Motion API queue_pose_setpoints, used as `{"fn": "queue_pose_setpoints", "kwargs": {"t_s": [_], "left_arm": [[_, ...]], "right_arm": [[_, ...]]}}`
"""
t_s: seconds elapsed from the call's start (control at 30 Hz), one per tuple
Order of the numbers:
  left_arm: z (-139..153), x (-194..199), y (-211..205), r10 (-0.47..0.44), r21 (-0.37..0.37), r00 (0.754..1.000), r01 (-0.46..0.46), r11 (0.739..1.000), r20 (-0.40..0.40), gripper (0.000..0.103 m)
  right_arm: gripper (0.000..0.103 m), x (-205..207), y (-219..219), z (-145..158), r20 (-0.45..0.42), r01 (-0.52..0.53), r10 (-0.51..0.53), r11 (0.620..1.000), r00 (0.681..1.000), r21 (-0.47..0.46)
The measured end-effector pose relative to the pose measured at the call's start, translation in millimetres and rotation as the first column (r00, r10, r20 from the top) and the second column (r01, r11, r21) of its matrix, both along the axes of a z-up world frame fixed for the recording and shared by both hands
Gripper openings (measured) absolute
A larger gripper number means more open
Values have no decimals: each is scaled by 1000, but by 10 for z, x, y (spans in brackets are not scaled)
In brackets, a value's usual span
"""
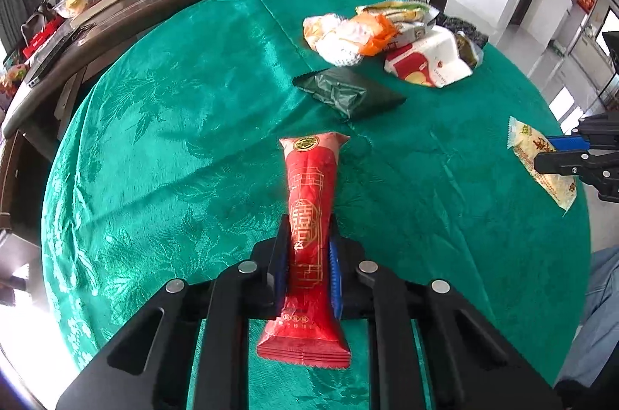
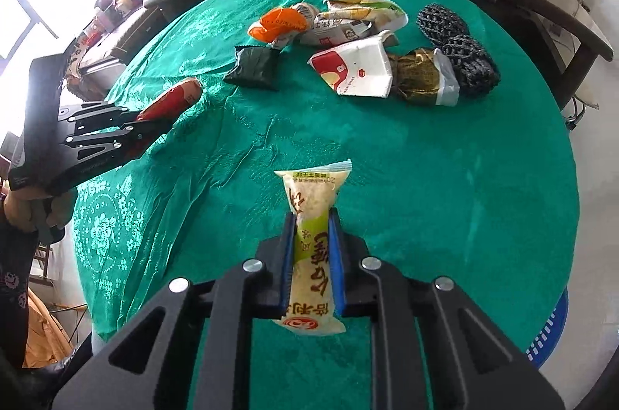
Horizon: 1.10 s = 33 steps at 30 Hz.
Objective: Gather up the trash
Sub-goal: 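Carry the red wrapper and bread bag over the blue wastebasket and release both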
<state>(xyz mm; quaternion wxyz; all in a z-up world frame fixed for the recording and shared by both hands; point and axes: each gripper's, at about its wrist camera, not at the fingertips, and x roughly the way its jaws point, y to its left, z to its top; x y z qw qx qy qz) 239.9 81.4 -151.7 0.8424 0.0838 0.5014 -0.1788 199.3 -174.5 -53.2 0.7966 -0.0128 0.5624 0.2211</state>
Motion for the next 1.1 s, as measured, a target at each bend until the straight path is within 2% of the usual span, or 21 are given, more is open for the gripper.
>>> {"fn": "queue_pose_setpoints", "kwargs": {"t_s": [0.23,0.47,0.67,0.83,1.1], "left_arm": [[293,-285,-141,-14,-83,998,18,996,55,12],[396,-498,-656,-81,-122,995,87,989,59,11],[465,-611,-1314,-165,-173,985,173,970,57,11],[498,-661,-1953,-239,-212,969,245,946,57,11],[496,-759,-3164,-356,-263,934,354,898,42,11]], "right_arm": [[15,-167,-275,61,27,42,-44,997,999,68],[16,-289,-785,127,39,128,-135,983,990,132],[16,-432,-1489,223,67,225,-233,969,970,106],[16,-577,-2192,233,88,335,-340,940,936,63],[16,-760,-3153,-12,98,477,-473,879,876,-20]]}}
